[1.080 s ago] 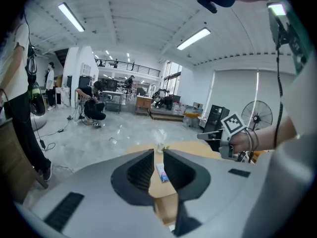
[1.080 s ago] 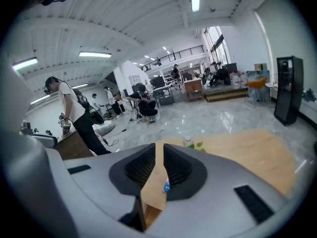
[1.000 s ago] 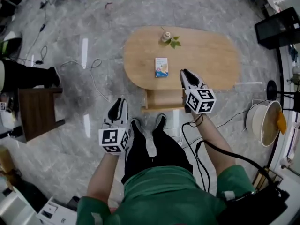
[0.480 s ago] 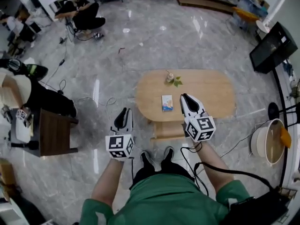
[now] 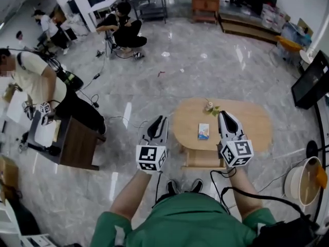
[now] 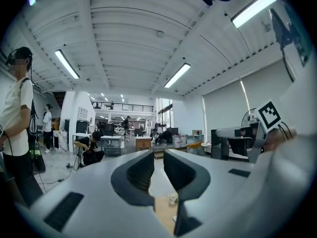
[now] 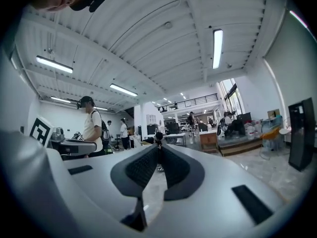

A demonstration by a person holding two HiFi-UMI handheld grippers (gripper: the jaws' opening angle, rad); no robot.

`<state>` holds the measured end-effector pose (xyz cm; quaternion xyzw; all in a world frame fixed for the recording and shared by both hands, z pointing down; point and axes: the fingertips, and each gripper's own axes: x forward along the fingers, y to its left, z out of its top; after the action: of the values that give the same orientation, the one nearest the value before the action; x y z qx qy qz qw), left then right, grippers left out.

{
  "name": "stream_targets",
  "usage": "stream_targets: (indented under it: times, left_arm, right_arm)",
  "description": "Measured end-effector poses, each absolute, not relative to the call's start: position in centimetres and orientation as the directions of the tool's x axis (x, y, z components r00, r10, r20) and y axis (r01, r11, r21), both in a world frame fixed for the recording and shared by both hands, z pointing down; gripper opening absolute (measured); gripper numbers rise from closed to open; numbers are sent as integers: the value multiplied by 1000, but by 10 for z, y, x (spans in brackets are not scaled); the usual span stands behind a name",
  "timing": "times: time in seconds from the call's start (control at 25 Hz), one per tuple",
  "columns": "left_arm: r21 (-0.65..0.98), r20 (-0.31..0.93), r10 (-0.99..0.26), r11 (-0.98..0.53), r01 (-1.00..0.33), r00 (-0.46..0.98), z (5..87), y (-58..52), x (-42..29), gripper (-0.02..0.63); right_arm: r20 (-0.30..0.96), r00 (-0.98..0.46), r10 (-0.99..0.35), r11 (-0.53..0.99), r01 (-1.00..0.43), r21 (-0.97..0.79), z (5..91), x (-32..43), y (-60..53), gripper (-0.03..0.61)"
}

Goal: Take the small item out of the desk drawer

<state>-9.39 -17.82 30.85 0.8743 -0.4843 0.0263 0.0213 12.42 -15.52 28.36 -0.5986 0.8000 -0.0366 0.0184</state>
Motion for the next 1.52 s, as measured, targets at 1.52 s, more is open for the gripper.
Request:
stream_targets:
  times: [1.52]
  left_arm:
    - [-36, -12, -936, -352, -935, 353, 252, -168, -154, 71]
  right_arm:
    - [-70, -586, -807, 580, -810, 94, 236, 21, -171, 43]
